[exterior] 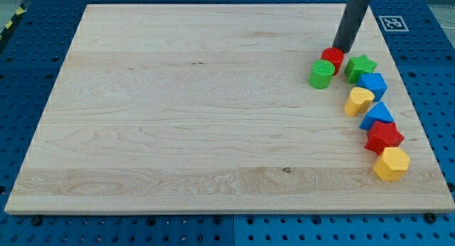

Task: Push the red circle along with the green circle towards the bottom

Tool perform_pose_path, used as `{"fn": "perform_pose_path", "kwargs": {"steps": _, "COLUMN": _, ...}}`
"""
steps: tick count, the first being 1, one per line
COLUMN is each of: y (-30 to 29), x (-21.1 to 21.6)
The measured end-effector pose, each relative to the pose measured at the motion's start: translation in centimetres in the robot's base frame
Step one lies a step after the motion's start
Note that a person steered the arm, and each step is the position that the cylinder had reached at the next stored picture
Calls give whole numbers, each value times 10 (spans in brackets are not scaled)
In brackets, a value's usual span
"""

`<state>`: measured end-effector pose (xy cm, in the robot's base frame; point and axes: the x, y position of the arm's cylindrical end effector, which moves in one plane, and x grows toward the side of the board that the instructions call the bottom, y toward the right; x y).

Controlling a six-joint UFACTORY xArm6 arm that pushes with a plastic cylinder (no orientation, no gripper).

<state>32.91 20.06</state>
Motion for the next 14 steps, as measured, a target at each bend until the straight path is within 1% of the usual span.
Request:
{"fn": "perform_pose_path", "kwargs": {"steps": 2, "y": -31, "x": 5}}
{"fn": "perform_pose_path", "kwargs": {"steps": 3, "y": -18, "x": 0}}
{"fn": "perform_pose_path", "kwargs": {"steps": 4, "y": 24, "x": 2}}
{"fn": "perform_pose_path", "kwargs": {"steps": 5, "y": 25, "x": 20}}
{"fn": "perform_pose_path", "kwargs": {"steps": 7, "y": -29, "x": 28}}
{"fn": "perform_pose_path", "kwargs": {"steps": 8, "y": -16, "x": 34}}
{"fn": "perform_pose_path", "kwargs": {"steps": 9, "y": -2, "x": 20}}
{"fn": "perform_pose_path", "kwargs": {"steps": 10, "y": -40, "x": -4}}
{"fn": "perform_pose_path", "kwargs": {"steps": 11, "y": -88, "x": -17}}
{"fn": "perform_pose_path", "kwargs": {"steps": 12, "y": -101, "x": 1}}
{"fn": "perform_pose_path", "kwargs": {"steps": 13, "y": -80, "x": 32}}
{"fn": "perform_pose_path", "kwargs": {"steps": 14, "y": -64, "x": 40}}
